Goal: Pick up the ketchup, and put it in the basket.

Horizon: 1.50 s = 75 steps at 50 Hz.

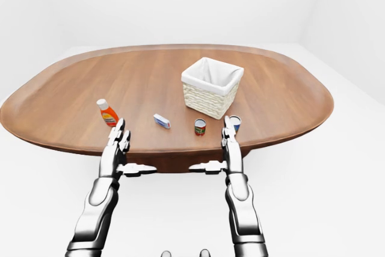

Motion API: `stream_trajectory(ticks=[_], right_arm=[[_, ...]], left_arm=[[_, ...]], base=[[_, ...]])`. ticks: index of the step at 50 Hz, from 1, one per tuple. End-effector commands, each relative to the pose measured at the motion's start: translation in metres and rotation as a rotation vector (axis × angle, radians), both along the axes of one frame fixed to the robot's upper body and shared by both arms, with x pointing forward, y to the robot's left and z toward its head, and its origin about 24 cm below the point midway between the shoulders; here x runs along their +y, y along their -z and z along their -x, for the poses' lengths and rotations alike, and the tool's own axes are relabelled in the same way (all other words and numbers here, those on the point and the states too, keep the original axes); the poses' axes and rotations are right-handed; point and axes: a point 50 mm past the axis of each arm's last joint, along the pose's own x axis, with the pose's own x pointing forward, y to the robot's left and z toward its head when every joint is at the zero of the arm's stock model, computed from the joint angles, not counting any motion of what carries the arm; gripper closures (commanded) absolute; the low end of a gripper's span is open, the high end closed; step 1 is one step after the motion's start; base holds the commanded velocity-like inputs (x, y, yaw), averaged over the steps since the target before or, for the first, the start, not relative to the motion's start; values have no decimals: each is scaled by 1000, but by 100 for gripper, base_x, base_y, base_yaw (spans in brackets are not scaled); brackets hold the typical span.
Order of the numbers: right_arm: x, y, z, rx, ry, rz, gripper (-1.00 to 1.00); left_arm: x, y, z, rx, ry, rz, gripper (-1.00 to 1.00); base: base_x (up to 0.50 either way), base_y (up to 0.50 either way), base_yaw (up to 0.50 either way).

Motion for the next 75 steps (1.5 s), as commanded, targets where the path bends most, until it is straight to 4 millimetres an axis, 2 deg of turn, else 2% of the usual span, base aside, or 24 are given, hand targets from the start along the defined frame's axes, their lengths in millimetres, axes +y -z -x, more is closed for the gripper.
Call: stream_trajectory(ticks=[1,15,17,22,25,28,40,63,75], right_arm=[[-7,1,-1,2,11,13,-100],[-3,-4,3,-10,5,18,-100],[-4,-11,7,-30,19,35,-100],[1,-54,38,-177,1,43,-100],[3,-75,55,-263,4,65,-100],[3,-81,62,-287,4,66,-100],[2,-74,55,-257,19,70,-100],[0,-74,61,-256,-1,43,-100],[0,-74,61,-256,9,62,-100]], left_arm=[[8,1,-1,1,-9,-4,-100],[9,-8,6,-10,-13,0,-100],[9,-16,12,-24,-11,5,-100],[15,-58,41,-198,-33,24,-100],[18,-74,56,-261,-37,21,-100],[18,-78,64,-275,-34,28,-100],[19,-74,61,-260,-31,31,-100],[18,-78,64,-277,-6,49,-100],[18,-80,65,-287,-3,51,-100]], base=[[0,0,0],[0,0,0],[0,0,0],[0,0,0],[0,0,0],[0,0,0],[0,0,0],[0,0,0],[0,49,0]])
